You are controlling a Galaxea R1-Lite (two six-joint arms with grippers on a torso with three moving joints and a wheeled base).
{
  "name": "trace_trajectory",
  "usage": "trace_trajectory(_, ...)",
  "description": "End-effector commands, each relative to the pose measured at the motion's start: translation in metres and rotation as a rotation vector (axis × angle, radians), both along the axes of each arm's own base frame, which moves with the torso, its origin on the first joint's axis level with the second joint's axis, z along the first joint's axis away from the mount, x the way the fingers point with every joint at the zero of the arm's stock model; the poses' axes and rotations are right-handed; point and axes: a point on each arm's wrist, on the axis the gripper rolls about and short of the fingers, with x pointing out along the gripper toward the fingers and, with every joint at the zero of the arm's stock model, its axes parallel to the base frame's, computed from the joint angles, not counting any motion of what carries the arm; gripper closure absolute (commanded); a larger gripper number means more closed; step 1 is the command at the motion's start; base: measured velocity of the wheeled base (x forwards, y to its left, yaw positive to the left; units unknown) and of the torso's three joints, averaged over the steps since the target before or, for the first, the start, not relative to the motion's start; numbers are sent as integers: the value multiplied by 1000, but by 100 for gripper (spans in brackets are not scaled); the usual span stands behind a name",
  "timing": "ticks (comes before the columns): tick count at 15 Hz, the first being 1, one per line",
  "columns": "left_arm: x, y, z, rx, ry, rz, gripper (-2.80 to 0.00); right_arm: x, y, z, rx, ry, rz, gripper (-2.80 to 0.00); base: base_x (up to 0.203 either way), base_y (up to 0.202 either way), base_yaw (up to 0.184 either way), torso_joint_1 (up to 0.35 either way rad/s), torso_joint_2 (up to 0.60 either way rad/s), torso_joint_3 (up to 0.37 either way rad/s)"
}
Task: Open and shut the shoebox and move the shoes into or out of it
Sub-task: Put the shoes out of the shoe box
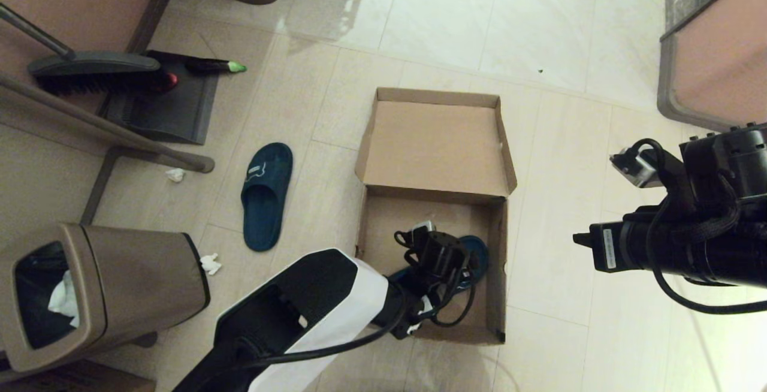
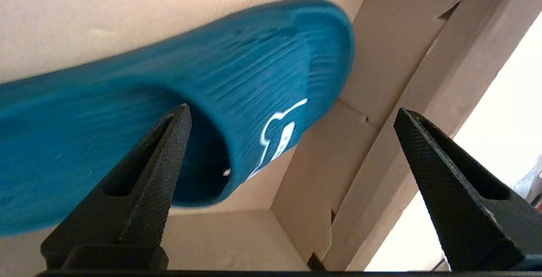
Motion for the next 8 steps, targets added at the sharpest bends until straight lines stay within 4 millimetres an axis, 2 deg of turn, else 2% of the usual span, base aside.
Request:
trace_trajectory(1, 1, -8, 0, -27, -20, -7, -280, 1, 0, 1, 1, -3, -1, 0, 0, 0, 0, 0, 0, 0)
trace_trajectory(3, 1, -17, -4, -43, -36, -16, -280, 2, 0, 5, 5, -16, -2, 0, 0, 0, 0, 0, 0, 0)
trace_trajectory(5, -2, -19, -17, 17, -52, -37, -280, 1, 0, 6, 5, -20, -3, 0, 0, 0, 0, 0, 0, 0)
trace_trajectory(8, -2, -20, -19, 55, -73, -48, -280, 0, -1, 7, 7, -25, -3, 0, 0, 0, 0, 0, 0, 0)
